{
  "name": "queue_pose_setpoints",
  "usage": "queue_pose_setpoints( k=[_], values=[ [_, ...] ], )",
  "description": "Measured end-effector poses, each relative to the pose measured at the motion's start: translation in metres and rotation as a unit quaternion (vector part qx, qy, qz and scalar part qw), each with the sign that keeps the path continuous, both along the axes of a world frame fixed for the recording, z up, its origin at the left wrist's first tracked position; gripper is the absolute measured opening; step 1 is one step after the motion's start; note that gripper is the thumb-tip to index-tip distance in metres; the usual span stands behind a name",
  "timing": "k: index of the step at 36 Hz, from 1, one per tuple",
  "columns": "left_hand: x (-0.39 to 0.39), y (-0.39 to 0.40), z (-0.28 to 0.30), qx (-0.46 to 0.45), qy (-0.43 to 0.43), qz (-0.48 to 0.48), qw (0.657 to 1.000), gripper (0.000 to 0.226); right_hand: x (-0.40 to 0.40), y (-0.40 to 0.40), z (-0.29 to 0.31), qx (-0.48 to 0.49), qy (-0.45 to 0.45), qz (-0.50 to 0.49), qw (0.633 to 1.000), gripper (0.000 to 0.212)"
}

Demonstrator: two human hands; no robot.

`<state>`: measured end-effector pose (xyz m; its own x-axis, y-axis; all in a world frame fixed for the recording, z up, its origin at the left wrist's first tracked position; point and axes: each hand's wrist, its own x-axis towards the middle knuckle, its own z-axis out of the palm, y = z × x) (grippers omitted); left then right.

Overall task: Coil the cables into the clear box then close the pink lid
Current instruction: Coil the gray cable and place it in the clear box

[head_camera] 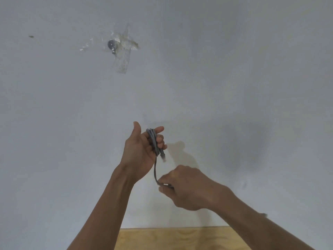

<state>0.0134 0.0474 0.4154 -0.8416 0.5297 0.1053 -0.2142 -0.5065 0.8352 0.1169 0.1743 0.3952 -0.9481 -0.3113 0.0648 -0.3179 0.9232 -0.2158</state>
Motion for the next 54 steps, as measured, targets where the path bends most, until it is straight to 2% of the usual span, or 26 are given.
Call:
queue_pose_setpoints(
  k=[5, 7, 10, 13, 16, 19, 23, 28, 33, 38, 43, 47, 51, 54],
  values=[
    [0.003, -0.001, 0.001, 0.025, -0.013, -0.024, 0.999, 0.082, -0.001, 0.006, -0.015, -0.002, -0.002, -0.01, 1.0, 0.033],
    [0.003, 0.0, 0.0, -0.008, 0.005, -0.022, 1.0, 0.083, 0.0, 0.01, -0.014, -0.031, 0.003, 0.0, 1.0, 0.033],
    [0.003, -0.001, -0.005, -0.093, 0.051, -0.006, 0.994, 0.084, 0.003, 0.018, 0.002, -0.057, 0.06, 0.002, 0.997, 0.034],
    [0.009, -0.003, -0.012, -0.155, 0.096, -0.018, 0.983, 0.087, -0.001, 0.026, 0.028, -0.054, 0.131, -0.024, 0.99, 0.026],
    [0.019, 0.0, -0.015, -0.19, 0.154, -0.045, 0.969, 0.092, -0.016, 0.035, 0.045, -0.074, 0.161, -0.032, 0.984, 0.019],
    [0.025, 0.004, -0.014, -0.188, 0.176, -0.072, 0.964, 0.094, -0.031, 0.044, 0.051, -0.203, 0.153, 0.001, 0.967, 0.01],
    [0.031, 0.005, -0.016, -0.176, 0.141, -0.103, 0.969, 0.093, -0.041, 0.055, 0.058, -0.356, 0.129, 0.028, 0.925, 0.019],
    [0.033, 0.006, -0.014, -0.147, 0.112, -0.125, 0.975, 0.088, -0.057, 0.06, 0.053, -0.433, 0.115, 0.015, 0.894, 0.021],
    [0.033, 0.011, -0.01, -0.153, 0.114, -0.117, 0.975, 0.087, -0.06, 0.06, 0.045, -0.531, 0.097, 0.014, 0.841, 0.016],
    [0.031, 0.015, -0.013, -0.171, 0.107, -0.076, 0.977, 0.086, -0.06, 0.055, 0.048, -0.531, 0.107, 0.046, 0.839, 0.015],
    [0.036, 0.018, -0.017, -0.153, 0.105, -0.067, 0.98, 0.085, -0.067, 0.051, 0.041, -0.544, 0.118, 0.014, 0.831, 0.014],
    [0.041, 0.016, -0.015, -0.119, 0.11, -0.083, 0.983, 0.082, -0.073, 0.056, 0.016, -0.619, 0.052, -0.042, 0.783, 0.017],
    [0.046, 0.017, -0.017, -0.074, 0.082, -0.121, 0.986, 0.083, -0.065, 0.041, -0.01, -0.713, -0.033, -0.045, 0.698, 0.013],
    [0.048, 0.013, -0.018, -0.04, 0.057, -0.129, 0.989, 0.083, -0.06, 0.025, -0.026, -0.781, -0.137, -0.069, 0.606, 0.051]
  ],
)
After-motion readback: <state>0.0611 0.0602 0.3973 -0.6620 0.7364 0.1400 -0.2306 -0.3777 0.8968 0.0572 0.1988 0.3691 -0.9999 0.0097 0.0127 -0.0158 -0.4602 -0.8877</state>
